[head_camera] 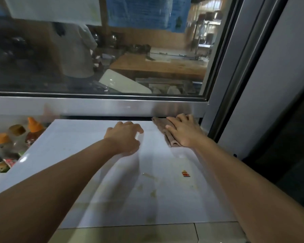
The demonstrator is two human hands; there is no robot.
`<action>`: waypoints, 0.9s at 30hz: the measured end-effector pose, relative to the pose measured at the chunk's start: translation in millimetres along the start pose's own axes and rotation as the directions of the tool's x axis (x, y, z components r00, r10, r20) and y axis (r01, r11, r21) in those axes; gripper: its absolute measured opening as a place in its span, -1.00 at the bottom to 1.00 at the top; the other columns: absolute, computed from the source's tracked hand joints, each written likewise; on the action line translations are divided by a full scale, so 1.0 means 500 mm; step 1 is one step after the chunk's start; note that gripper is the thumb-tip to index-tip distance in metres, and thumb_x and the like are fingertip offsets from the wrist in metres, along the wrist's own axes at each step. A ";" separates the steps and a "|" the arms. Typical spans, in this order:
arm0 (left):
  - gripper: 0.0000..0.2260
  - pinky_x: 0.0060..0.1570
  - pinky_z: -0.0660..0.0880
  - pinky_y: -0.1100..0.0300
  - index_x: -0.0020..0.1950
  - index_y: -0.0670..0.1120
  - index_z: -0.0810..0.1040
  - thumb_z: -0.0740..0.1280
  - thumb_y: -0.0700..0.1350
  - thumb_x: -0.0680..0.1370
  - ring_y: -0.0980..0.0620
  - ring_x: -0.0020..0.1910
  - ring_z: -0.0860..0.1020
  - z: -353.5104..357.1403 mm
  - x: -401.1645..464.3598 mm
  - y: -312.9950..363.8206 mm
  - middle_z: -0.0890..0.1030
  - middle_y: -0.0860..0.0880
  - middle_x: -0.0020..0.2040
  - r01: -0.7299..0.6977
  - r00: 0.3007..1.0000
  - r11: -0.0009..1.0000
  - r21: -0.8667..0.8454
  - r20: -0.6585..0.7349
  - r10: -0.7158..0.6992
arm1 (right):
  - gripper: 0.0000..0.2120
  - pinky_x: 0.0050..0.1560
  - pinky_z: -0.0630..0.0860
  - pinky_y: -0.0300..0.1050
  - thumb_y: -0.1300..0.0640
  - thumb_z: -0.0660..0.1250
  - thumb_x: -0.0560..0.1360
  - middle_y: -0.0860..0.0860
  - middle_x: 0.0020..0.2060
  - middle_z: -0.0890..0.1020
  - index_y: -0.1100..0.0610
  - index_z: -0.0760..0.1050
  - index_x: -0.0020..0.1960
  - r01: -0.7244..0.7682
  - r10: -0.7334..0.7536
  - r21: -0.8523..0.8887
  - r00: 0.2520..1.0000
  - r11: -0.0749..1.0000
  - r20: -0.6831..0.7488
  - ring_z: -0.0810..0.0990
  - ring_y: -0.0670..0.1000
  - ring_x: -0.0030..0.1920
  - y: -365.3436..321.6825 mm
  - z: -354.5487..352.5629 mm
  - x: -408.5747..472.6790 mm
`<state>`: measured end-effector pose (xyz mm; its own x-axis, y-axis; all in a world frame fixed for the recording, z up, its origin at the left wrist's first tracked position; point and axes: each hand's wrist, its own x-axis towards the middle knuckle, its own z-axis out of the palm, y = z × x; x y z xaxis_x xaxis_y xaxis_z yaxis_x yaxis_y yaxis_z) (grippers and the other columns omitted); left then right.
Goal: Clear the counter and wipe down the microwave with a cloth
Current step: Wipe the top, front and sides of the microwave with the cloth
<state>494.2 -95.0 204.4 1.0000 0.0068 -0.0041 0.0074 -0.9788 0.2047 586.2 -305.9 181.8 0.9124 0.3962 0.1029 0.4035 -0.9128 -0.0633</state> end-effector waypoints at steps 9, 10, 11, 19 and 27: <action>-0.59 0.22 0.38 0.03 0.37 0.05 0.36 0.24 -0.07 0.51 -0.06 0.30 0.38 -0.010 -0.031 -0.005 0.43 0.02 0.35 -0.015 1.000 0.998 -0.066 -0.003 0.015 | -0.47 0.49 -0.21 0.18 -0.25 -0.13 0.58 -0.10 0.54 -0.05 -0.18 -0.08 0.52 0.115 -0.121 0.065 0.987 0.991 0.104 -0.26 0.10 0.52 -0.054 -0.017 -0.096; -0.60 0.17 0.40 0.07 0.35 0.04 0.38 0.25 -0.11 0.51 -0.06 0.25 0.43 -0.016 -0.036 -0.011 0.47 0.00 0.31 -0.010 1.000 0.994 -0.107 -0.010 0.009 | -0.46 0.49 -0.23 0.16 -0.25 -0.13 0.58 -0.10 0.54 -0.07 -0.18 -0.10 0.52 0.142 -0.149 0.070 0.983 0.987 0.109 -0.28 0.08 0.52 -0.064 -0.016 -0.112; -0.61 0.13 0.41 0.10 0.33 0.05 0.40 0.25 -0.13 0.50 -0.07 0.20 0.47 -0.021 -0.042 -0.020 0.50 -0.01 0.28 -0.004 1.000 0.991 -0.136 -0.025 0.001 | -0.46 0.49 -0.25 0.13 -0.25 -0.12 0.58 -0.10 0.54 -0.08 -0.19 -0.10 0.52 0.166 -0.173 0.067 0.979 0.984 0.112 -0.28 0.07 0.52 -0.071 -0.014 -0.125; -0.66 0.25 0.39 -0.03 0.28 0.08 0.46 0.22 -0.17 0.53 -0.08 0.28 0.42 -0.071 -0.079 -0.218 0.47 -0.03 0.32 0.091 0.990 0.996 0.008 -0.107 -0.089 | -0.54 0.49 -0.05 0.14 -0.14 -0.11 0.63 -0.08 0.52 0.07 -0.11 0.03 0.50 -0.013 0.014 -0.016 0.998 1.000 0.068 -0.04 0.08 0.52 -0.071 -0.032 -0.071; -0.61 0.28 0.35 -0.09 0.30 0.17 0.42 0.25 -0.12 0.50 -0.04 0.32 0.30 -0.058 -0.090 -0.316 0.36 0.03 0.35 0.081 0.993 0.993 -0.082 -0.082 -0.087 | -0.52 0.46 0.02 0.17 -0.15 -0.10 0.61 0.00 0.48 0.17 -0.11 0.01 0.51 0.100 -0.101 0.007 0.992 0.995 0.070 0.08 0.17 0.48 -0.247 -0.005 0.013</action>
<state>448.1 65.4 200.5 0.9923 0.1090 0.0586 0.0881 -0.9549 0.2835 542.1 -190.6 192.6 0.8697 0.4920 0.0394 0.4936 -0.8677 -0.0594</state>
